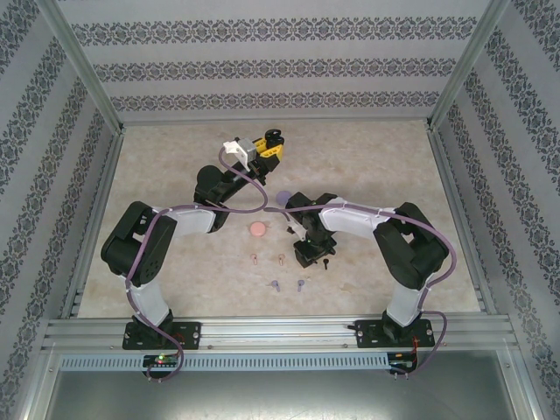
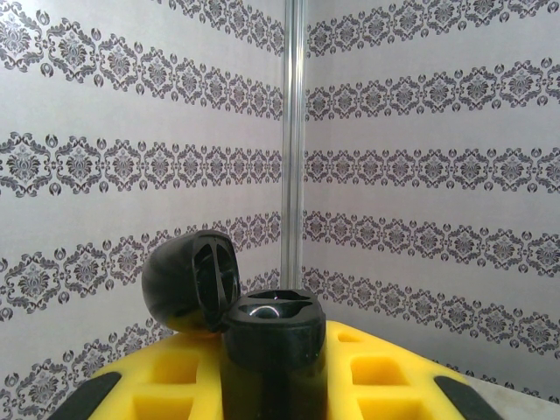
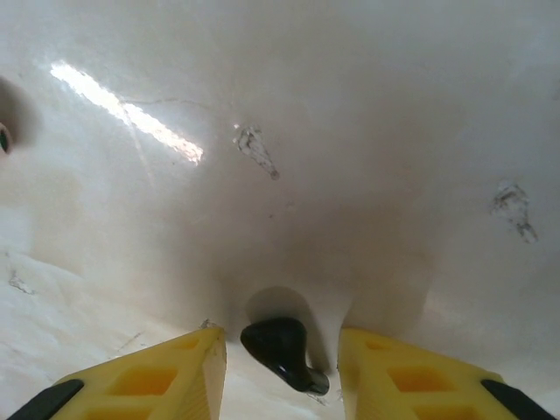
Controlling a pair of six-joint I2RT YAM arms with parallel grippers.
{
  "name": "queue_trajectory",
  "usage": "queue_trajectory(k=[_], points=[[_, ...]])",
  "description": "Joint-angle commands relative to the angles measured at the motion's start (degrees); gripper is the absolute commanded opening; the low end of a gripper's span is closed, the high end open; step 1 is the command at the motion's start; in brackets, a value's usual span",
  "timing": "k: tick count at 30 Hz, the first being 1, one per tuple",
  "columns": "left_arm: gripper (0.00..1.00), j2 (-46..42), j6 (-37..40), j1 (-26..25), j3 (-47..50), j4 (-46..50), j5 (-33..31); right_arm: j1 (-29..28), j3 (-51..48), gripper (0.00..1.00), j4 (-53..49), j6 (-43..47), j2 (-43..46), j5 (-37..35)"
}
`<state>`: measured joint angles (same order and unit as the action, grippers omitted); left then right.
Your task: Insert the wireless bluetooth earbuds into the charging case
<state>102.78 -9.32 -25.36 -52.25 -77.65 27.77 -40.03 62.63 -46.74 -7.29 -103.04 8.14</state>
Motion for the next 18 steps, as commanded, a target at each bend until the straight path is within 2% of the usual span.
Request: queue_trajectory(k=[1,18], points=[[0.00,-1.44,-0.57,0.73,0.18,-3.83,-0.05,-0.70,1.44,0.39,1.82,-0.42,-1.53,-0.67],[0.00,-1.40,-0.85,0.74,0.30,-3.83,0.36,-0.95,1.98,0.35,1.46,-0.17,-2.33,-0.92]])
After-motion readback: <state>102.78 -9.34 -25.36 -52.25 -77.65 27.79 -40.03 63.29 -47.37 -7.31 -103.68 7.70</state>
